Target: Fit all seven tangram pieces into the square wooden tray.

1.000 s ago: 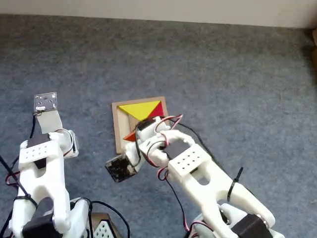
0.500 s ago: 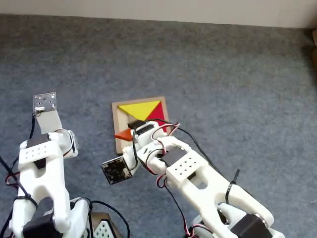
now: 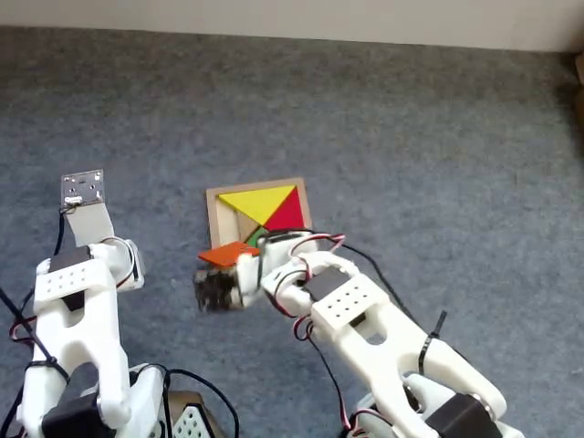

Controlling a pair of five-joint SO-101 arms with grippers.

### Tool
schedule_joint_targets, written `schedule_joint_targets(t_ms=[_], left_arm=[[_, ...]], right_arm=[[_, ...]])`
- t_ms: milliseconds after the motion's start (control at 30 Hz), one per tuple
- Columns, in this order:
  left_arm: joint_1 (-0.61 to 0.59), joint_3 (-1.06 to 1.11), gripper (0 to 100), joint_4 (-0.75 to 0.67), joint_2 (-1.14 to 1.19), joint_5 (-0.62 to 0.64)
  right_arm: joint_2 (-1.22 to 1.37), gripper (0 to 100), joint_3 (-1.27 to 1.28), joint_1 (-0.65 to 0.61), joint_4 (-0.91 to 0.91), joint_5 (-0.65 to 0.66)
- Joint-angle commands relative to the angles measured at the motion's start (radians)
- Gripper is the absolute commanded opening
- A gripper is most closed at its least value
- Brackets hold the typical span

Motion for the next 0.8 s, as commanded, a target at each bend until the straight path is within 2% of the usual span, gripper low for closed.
schedule_joint_targets(t_ms=[0,133,233,300,533,667,767], left_arm=[[-0.001,-0.068,19,-0.014,-0.031,0.005],[0.004,-0.13,19,0.003,-0.036,-0.011],[0.067,-0.228,19,0.109,-0.033,-0.133],[0.137,-0.302,19,0.207,-0.028,-0.229],[0.41,-0.475,19,0.402,-0.025,-0.46],[0.579,-0.492,18,0.43,-0.019,-0.483],[0.654,-0.501,18,0.433,0.062,-0.46]], right_arm=[[-0.056,11.5,-0.079,0.113,0.025,-0.328],[-0.058,11.3,-0.188,0.269,0.202,-0.635],[-0.058,11.3,-0.275,0.383,0.38,-0.862],[-0.058,11.3,-0.326,0.447,0.49,-0.951],[-0.058,11.3,-0.381,0.619,0.766,-0.979],[-0.058,11.3,-0.38,0.697,0.825,-0.98],[-0.105,11.3,-0.36,0.733,0.825,-1.0]])
